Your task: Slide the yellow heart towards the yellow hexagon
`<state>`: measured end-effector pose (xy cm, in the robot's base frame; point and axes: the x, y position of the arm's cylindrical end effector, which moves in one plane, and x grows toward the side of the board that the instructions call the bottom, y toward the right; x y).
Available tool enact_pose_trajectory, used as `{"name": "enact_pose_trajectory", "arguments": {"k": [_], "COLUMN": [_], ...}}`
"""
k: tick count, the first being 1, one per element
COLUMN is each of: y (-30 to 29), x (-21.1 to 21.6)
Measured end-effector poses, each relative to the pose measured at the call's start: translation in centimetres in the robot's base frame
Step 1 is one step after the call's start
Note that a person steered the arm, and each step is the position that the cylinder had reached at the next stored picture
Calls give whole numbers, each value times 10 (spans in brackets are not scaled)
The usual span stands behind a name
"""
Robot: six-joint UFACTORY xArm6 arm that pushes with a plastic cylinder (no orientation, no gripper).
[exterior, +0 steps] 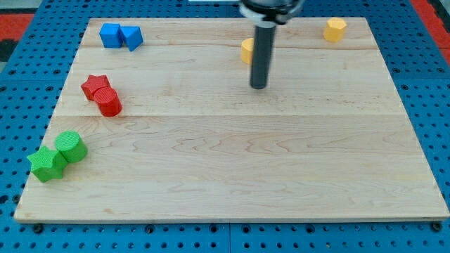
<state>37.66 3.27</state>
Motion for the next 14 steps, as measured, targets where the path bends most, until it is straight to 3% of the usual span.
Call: {"name": "enact_pose_trajectory", "arguments": {"k": [2,6,7,8,9,10,11,12,14], "y": [39,93,102,88,-2,-21,42,64,38], "x": [-56,-56,-30,-22,-26,-61,-93,-95,-68]}}
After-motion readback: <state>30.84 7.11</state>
